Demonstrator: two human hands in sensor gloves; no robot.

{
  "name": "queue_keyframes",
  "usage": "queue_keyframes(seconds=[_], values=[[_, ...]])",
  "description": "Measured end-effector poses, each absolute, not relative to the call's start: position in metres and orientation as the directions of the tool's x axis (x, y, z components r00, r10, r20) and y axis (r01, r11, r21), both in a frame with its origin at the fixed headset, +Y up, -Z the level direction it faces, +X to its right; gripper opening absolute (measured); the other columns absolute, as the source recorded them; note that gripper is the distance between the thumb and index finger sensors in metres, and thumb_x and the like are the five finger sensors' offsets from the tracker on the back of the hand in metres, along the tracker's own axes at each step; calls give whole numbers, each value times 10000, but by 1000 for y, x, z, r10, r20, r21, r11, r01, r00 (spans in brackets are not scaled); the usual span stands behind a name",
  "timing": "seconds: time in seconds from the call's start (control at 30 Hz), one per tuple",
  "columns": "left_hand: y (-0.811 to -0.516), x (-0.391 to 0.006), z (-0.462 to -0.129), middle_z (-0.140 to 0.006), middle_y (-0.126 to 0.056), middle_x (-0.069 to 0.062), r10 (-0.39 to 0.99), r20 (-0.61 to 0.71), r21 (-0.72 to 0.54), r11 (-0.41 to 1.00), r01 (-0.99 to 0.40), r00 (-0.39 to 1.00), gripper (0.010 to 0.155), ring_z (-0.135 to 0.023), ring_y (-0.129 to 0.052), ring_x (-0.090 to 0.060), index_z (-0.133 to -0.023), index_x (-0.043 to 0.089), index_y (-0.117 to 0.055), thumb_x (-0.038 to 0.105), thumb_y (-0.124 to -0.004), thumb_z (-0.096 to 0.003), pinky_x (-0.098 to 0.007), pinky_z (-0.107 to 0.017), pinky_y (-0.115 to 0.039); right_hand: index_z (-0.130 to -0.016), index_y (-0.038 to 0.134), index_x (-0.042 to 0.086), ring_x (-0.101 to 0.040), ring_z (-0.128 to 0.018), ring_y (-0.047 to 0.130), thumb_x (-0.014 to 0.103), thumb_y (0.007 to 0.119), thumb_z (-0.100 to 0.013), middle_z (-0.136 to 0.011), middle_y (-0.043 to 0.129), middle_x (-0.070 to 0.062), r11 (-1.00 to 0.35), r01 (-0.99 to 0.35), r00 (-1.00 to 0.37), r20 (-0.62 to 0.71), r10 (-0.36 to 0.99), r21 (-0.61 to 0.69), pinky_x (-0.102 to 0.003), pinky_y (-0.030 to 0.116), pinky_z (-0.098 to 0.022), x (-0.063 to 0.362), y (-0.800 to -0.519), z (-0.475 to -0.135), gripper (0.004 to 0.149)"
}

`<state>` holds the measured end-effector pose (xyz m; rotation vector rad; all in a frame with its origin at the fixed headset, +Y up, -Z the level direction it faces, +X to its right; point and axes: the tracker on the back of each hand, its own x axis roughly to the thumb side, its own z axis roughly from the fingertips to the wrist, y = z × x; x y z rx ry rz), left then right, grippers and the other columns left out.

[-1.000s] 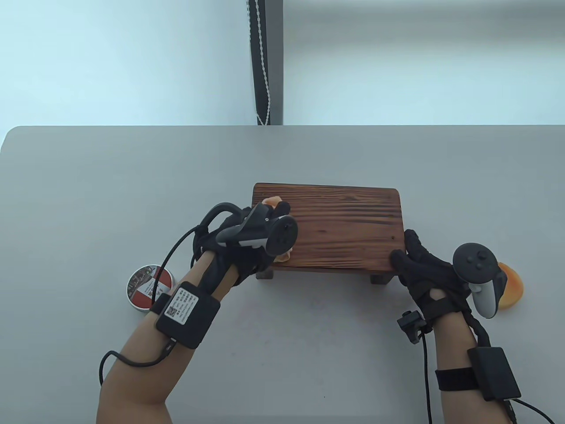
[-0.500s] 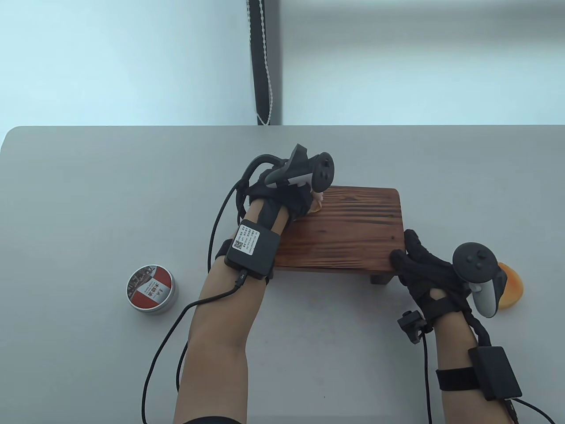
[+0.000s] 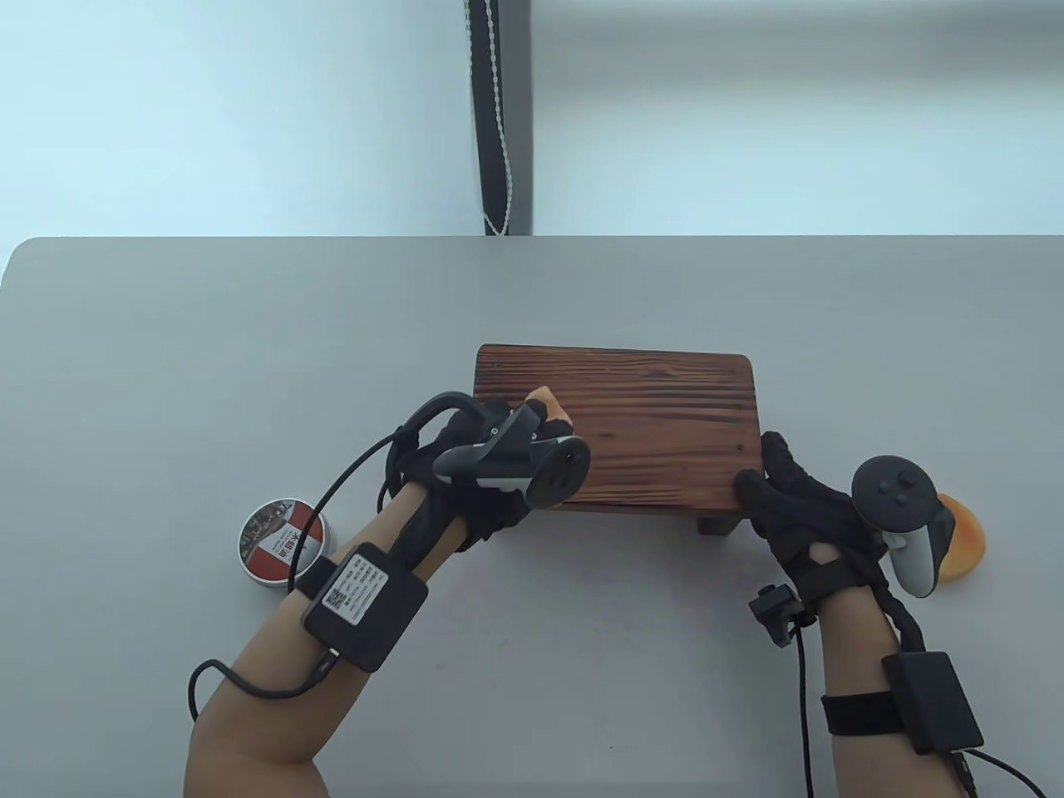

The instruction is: Dip and apply wood wax on stool

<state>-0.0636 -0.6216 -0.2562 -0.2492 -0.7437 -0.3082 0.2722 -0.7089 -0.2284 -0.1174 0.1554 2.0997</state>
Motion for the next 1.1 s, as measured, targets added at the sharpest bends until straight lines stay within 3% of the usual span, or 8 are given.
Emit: queue_keyframes(seconds=[0.13,0.37,0.53,0.7,0.8,0.97,1.1], values=[[-621,-73,-239,-1193,-628,-289,-210,698,-102,917,385,685,670,-904,-845,-549,-1161,132,-513,352,-771,-583,-652,-528,-859,-1121,453,-20,-540,-585,953,332,805,-589,-735,944,-324,-518,-853,-521,-143,842,61,-901,643,-504,272,-708,-229,729],[-621,-52,-258,-1195,-631,-282,-226,691,-115,903,413,687,664,-906,-840,-554,-1161,136,-521,345,-774,-584,-660,-529,-852,-1120,456,-21,-538,-585,955,332,804,-589,-735,945,-323,-518,-853,-521,-139,842,61,-898,646,-506,272,-709,-229,726],[-622,-12,-308,-1196,-630,-281,-221,647,-129,912,390,730,659,-907,-838,-554,-1160,142,-519,343,-768,-584,-661,-530,-850,-1120,457,-20,-539,-583,954,332,807,-588,-733,944,-322,-509,-859,-512,-137,848,57,-896,647,-506,272,-710,-228,727],[-624,23,-368,-1194,-631,-272,-121,545,-212,938,276,830,648,-903,-833,-555,-1154,156,-530,340,-771,-581,-663,-527,-844,-1119,454,-22,-536,-584,955,334,805,-588,-734,944,-322,-512,-857,-516,-134,846,63,-895,648,-506,272,-710,-229,729],[-624,38,-385,-1197,-631,-264,-136,517,-225,931,288,845,645,-905,-833,-553,-1153,162,-531,340,-770,-581,-663,-530,-844,-1120,454,-21,-536,-581,955,335,805,-588,-733,943,-321,-509,-858,-513,-134,848,61,-894,648,-506,272,-710,-229,730],[-625,39,-383,-1201,-626,-250,-159,538,-182,937,299,827,644,-913,-829,-545,-1154,172,-525,347,-763,-581,-659,-537,-845,-1120,459,-22,-527,-571,972,341,805,-587,-729,951,-318,-515,-855,-518,-133,845,59,-883,658,-513,272,-710,-229,732],[-624,27,-363,-1202,-622,-247,-153,604,-149,942,300,782,645,-914,-828,-548,-1152,173,-529,345,-770,-579,-665,-539,-843,-1118,459,-31,-526,-569,974,341,804,-586,-726,953,-317,-520,-852,-523,-131,842,56,-877,665,-514,272,-710,-229,735]])
